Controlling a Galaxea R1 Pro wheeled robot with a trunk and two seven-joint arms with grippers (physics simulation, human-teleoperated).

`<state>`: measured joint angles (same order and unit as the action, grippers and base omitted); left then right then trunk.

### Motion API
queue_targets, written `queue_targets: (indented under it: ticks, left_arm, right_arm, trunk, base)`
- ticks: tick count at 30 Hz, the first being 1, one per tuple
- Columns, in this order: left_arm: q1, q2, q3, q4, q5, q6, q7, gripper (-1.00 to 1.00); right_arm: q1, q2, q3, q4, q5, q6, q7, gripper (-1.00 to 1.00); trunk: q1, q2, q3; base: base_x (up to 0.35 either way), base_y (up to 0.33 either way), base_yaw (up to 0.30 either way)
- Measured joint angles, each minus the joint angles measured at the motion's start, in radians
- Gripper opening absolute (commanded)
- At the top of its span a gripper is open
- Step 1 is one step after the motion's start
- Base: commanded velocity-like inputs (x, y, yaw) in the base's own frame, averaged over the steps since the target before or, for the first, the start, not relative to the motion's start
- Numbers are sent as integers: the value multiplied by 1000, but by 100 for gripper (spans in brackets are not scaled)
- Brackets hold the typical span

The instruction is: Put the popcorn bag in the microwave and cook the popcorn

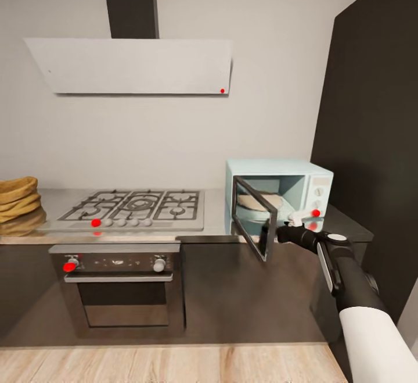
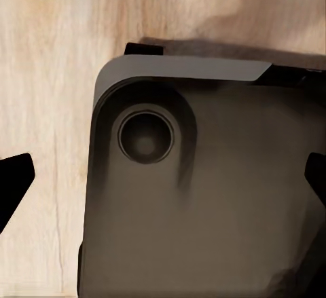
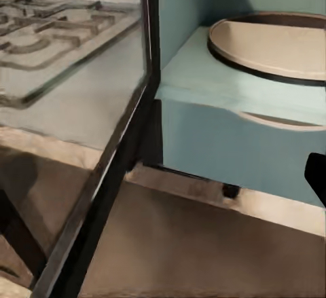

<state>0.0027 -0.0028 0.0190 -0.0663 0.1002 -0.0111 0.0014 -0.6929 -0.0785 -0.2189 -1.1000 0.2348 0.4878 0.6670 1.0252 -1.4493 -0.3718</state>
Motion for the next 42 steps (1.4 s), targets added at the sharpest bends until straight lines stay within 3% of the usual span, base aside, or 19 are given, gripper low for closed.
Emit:
queue_targets:
  ticks: [4,15,17,23,28,31,33,35,42]
  left_arm:
    - [0,0,0,0,0,0,0,100]
    - [0,0,0,0,0,0,0,100]
    - [0,0,0,0,1,0,0,100]
    - [0,0,0,0,1,0,0,100]
    - [0,0,0,0,1,0,0,100]
    - [0,0,0,0,1,0,0,100]
    - [0,0,0,0,1,0,0,100]
    - [0,0,0,0,1,0,0,100]
    - [0,0,0,0,2,0,0,100]
  right_arm:
    - [0,5,0,0,31,1,7,100]
    - [0,8,-2,0,39,2,2,100]
    - [-1,8,-3,0,56,-7,-5,100]
    - [0,8,-23,0,55,-4,-121,100]
    - [-1,8,-3,0,42,0,-269,100]
    - [-1,0,-12,1,43,-4,-239,100]
    - [-1,-8,-28,2,54,-8,-175,100]
    - [-1,-11,-18,1,29,-4,-217,100]
    - [0,-13,-112,32,27,-7,-239,100]
  trunk:
    - [0,0,0]
    - [0,0,0]
    - [0,0,0]
    - [0,0,0]
    - [0,0,0]
    - [0,0,0]
    - [0,0,0]
    - [0,0,0]
    - [0,0,0]
  base:
    - [-142,148,0]
    - [-122,127,0]
    - [-120,158,0]
    - [-119,210,0]
    - [-99,142,0]
    - [-16,19,0]
    - [-3,3,0]
    - [0,0,0]
    - [0,0,0]
